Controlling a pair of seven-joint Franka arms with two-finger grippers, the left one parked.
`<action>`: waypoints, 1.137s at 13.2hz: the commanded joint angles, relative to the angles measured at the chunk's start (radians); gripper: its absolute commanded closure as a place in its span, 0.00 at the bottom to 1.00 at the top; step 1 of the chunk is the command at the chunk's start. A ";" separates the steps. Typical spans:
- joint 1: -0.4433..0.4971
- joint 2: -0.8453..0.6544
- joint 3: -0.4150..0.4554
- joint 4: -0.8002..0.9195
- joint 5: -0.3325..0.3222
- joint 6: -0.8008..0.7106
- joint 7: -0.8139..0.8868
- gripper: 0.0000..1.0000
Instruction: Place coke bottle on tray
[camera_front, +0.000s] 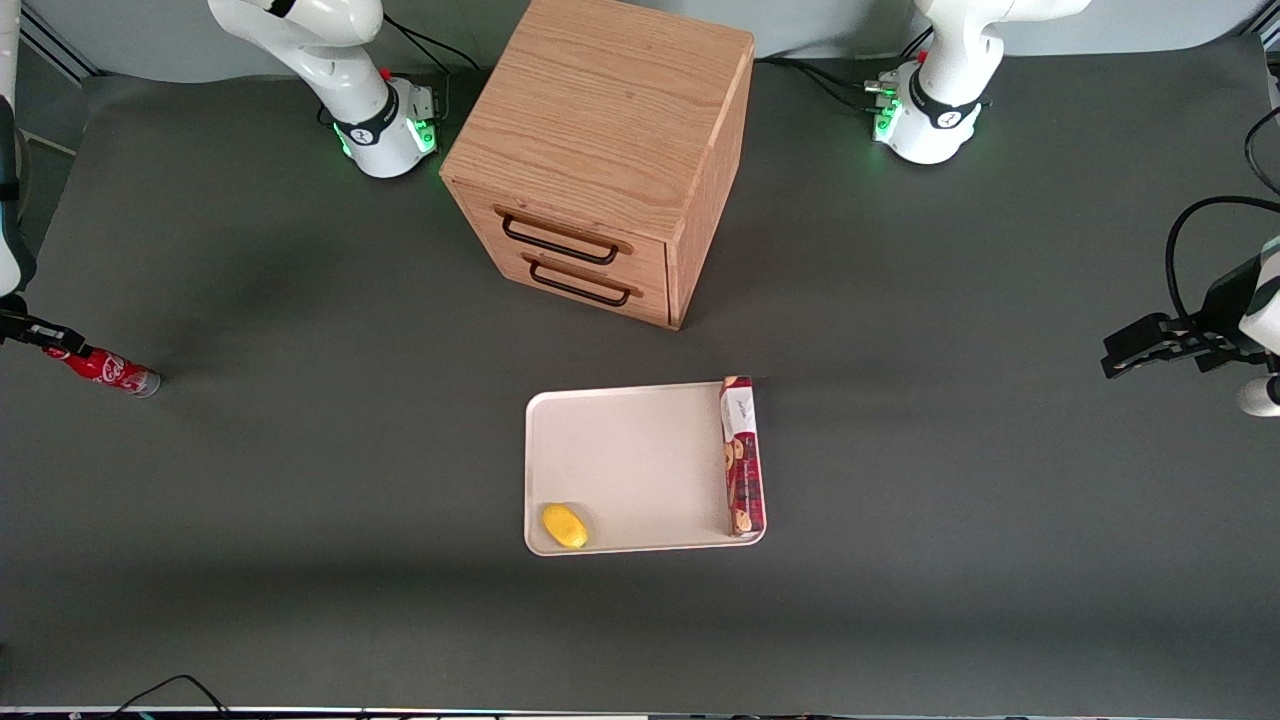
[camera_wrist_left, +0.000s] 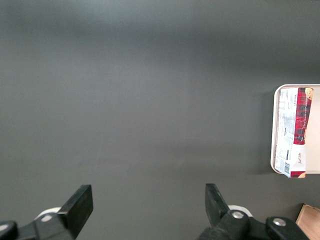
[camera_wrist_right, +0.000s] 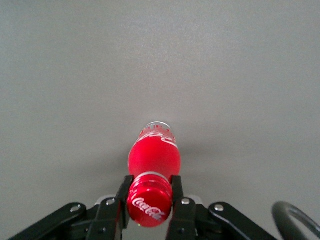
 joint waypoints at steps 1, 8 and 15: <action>0.007 -0.121 -0.024 0.044 0.011 -0.149 0.005 1.00; 0.012 -0.468 0.007 0.318 -0.259 -0.753 0.252 1.00; 0.013 -0.563 0.448 0.203 -0.192 -0.758 0.620 1.00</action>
